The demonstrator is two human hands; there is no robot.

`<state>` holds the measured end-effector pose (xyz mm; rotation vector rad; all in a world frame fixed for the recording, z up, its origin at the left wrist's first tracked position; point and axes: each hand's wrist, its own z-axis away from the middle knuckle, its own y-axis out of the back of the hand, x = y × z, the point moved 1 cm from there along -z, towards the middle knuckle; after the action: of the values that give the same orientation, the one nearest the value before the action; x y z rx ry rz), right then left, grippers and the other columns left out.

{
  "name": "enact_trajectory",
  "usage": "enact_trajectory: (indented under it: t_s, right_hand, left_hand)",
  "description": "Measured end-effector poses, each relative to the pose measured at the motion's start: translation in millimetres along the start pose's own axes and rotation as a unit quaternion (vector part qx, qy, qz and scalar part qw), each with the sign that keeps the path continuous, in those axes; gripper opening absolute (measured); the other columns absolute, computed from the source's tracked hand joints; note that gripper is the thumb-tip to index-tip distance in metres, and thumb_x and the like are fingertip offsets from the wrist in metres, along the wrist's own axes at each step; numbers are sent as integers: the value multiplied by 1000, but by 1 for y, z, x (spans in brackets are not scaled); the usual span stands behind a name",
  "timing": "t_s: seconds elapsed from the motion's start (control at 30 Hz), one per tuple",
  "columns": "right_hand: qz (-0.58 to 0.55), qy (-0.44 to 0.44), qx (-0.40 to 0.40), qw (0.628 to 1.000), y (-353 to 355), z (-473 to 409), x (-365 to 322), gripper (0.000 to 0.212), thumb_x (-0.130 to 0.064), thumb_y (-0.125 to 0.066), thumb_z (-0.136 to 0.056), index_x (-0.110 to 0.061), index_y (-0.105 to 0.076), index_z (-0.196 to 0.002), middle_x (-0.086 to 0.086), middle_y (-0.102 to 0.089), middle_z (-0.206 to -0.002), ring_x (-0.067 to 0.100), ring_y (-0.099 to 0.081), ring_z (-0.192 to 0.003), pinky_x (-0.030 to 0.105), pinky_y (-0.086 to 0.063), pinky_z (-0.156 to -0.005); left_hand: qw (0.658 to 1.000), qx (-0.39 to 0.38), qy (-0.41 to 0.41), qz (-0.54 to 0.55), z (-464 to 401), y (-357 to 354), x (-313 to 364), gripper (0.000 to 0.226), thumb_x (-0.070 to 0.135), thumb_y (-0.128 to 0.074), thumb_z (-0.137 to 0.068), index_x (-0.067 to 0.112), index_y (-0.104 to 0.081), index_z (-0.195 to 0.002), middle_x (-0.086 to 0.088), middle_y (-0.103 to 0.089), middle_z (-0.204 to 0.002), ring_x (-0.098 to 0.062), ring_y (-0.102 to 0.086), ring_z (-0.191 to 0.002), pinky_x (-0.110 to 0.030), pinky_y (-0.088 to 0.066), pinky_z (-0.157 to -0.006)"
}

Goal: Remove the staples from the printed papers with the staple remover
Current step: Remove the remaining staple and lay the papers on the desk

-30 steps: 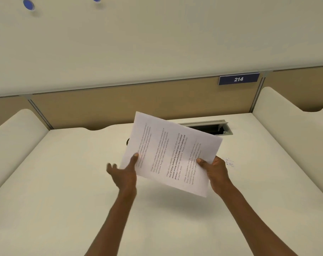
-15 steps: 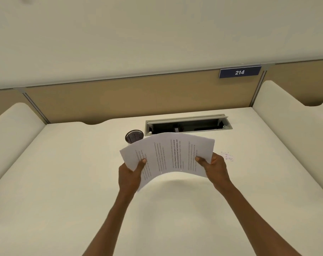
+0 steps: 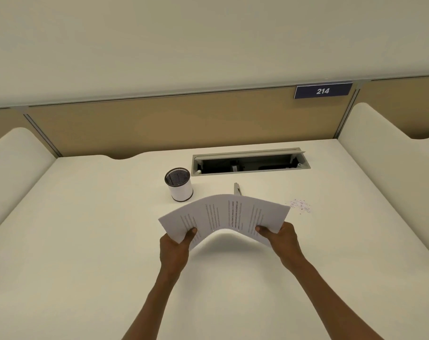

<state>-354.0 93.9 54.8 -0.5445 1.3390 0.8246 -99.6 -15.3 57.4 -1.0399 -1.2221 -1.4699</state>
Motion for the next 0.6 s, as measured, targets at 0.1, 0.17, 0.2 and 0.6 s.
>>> enact_trajectory:
  t_s: [0.1, 0.17, 0.2, 0.6]
  right_hand:
    - [20, -6, -13, 1000, 0, -4, 4, 26, -9, -77, -79, -18, -68, -102, -8, -71, -91, 13, -68, -86, 10, -50, -59]
    - [31, -11, -22, 999, 0, -3, 10, 29, -8, -77, -79, -17, -67, -104, -3, -71, -94, 16, -68, -89, 13, -50, -62]
    - [36, -13, -23, 999, 0, -3, 11, 29, -7, -77, -79, -16, -67, -105, -2, -71, -95, 15, -68, -88, 13, -50, -62]
    - [36, -17, -35, 999, 2, -5, 2, 37, -7, -75, -80, -15, -64, -115, -1, -70, -102, 12, -67, -90, 12, -51, -63]
  left_hand:
    - [1000, -20, -5, -18, -3, -1, -6, 26, 16, -79, -85, 17, -69, -109, 10, -72, -93, -7, -68, -86, -25, -53, -69]
    - [999, -33, -7, -35, -1, -2, -11, 29, 15, -78, -86, 17, -68, -113, 10, -71, -94, -8, -68, -85, -22, -52, -65]
    - [999, -32, -5, -36, -1, -3, -12, 29, 14, -78, -86, 16, -68, -113, 10, -70, -94, -9, -67, -85, -21, -51, -66]
    - [996, -47, -23, -72, -13, 8, -4, 28, 14, -80, -84, 13, -70, -110, 1, -73, -100, -22, -71, -88, -25, -53, -67]
